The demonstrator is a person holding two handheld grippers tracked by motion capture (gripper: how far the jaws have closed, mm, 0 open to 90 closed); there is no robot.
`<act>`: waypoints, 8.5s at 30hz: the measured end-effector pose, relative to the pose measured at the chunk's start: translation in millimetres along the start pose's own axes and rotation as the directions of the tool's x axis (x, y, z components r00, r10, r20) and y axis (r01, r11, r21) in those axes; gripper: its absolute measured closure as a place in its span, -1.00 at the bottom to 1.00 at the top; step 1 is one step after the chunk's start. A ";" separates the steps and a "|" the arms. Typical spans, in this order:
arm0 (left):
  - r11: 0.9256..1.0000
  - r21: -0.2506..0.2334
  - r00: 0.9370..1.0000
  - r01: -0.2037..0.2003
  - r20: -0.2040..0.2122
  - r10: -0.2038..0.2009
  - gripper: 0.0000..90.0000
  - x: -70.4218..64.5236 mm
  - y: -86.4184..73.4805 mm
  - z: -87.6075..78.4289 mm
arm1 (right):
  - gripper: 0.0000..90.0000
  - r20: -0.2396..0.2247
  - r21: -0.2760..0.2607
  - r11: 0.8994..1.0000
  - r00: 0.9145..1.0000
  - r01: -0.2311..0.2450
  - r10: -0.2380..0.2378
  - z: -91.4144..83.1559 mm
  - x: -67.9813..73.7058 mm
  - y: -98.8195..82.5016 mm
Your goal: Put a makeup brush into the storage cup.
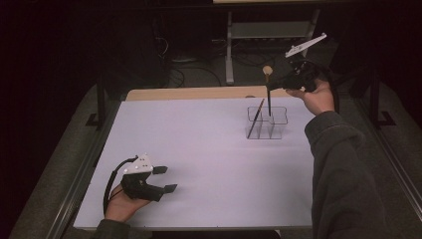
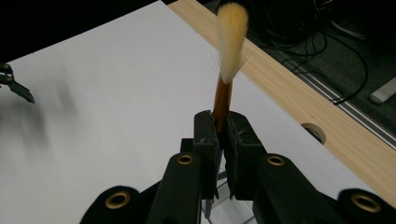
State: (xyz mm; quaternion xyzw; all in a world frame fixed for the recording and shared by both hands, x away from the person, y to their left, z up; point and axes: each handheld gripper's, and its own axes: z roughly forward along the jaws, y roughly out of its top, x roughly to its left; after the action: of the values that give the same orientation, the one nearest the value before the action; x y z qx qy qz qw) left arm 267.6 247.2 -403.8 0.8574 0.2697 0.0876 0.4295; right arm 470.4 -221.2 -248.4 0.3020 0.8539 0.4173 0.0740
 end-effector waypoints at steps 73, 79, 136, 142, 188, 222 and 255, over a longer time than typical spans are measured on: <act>1.000 0.015 1.000 0.005 0.000 -0.005 -0.40 2.2 -3.1 0.5 | 0.84 0.063 0.022 0.994 0.992 -0.109 0.107 36.2 -18.0 -37.5; 1.000 0.016 1.000 0.005 0.000 -0.005 -0.40 2.0 -3.1 0.7 | 0.84 0.060 0.024 0.994 0.993 -0.107 0.106 39.3 -17.4 -41.8; 1.000 0.009 1.000 0.005 -0.007 -0.005 -0.40 0.2 -3.0 1.2 | 0.52 0.064 0.032 0.984 0.982 -0.178 0.176 54.8 -10.4 -84.3; 1.000 0.009 1.000 0.002 -0.017 -0.002 -0.40 1.0 -3.0 -0.4 | 0.35 0.049 0.009 0.985 0.984 -0.171 0.170 52.0 -4.6 -86.7; 0.999 -0.019 0.997 0.028 -0.064 -0.030 -0.47 6.3 -3.8 -12.7 | -0.17 0.034 -0.062 0.990 0.992 -0.123 0.125 34.9 41.4 -128.0; 0.999 -0.004 0.997 0.033 -0.076 -0.033 -0.47 5.2 -5.9 -13.1 | -0.38 0.049 -0.080 0.993 0.994 -0.092 0.096 31.4 69.9 -161.4; 0.998 -0.005 0.995 0.060 -0.081 -0.060 -0.46 6.2 -13.5 -16.3 | -0.43 0.017 -0.087 0.992 0.996 -0.091 0.092 36.6 95.4 -183.5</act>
State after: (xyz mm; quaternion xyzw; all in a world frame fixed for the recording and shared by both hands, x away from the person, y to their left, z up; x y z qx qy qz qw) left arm 261.3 268.3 -404.8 0.8441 0.3124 0.1099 0.4217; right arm 324.0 -227.8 -398.8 0.3416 0.8197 0.4534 0.0766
